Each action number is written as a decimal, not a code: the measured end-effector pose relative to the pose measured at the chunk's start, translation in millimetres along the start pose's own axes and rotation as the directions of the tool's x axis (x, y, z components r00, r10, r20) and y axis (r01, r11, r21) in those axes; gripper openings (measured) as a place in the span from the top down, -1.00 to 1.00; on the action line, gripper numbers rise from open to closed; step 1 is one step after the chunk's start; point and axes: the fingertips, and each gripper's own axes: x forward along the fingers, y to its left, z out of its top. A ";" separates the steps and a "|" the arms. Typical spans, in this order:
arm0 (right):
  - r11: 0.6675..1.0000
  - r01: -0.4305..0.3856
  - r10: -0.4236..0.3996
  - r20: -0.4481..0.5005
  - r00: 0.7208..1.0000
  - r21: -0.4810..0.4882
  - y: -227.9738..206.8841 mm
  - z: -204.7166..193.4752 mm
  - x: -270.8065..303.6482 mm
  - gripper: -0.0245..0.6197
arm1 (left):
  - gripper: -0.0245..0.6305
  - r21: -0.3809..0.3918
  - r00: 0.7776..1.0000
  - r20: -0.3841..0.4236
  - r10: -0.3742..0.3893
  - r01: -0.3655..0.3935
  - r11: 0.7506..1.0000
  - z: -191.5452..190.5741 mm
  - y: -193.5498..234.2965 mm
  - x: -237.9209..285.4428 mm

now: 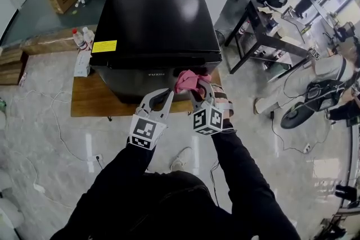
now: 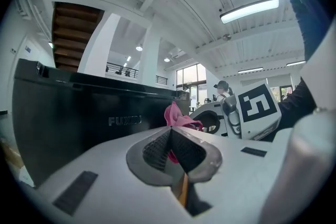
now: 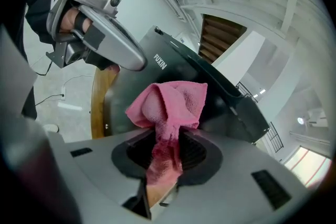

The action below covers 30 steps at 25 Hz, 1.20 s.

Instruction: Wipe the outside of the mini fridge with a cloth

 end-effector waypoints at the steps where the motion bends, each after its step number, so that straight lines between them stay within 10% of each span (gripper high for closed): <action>1: 1.000 -0.008 0.008 0.005 1.000 0.002 3.0 -2.1 3.1 0.60 | 0.91 -0.003 1.000 -0.002 0.007 -0.007 1.000 -3.7 2.1 1.8; 15: 0.985 -0.173 0.172 -0.014 0.985 -0.006 71.6 -59.4 52.6 0.61 | 0.91 -0.043 0.993 -0.118 0.027 -0.033 0.999 -85.2 -1.2 31.0; 30: 0.917 -0.398 0.398 -0.138 0.907 0.024 183.1 -157.3 124.3 0.61 | 0.91 -0.102 0.955 -0.295 0.042 -0.075 0.992 -210.7 2.3 70.3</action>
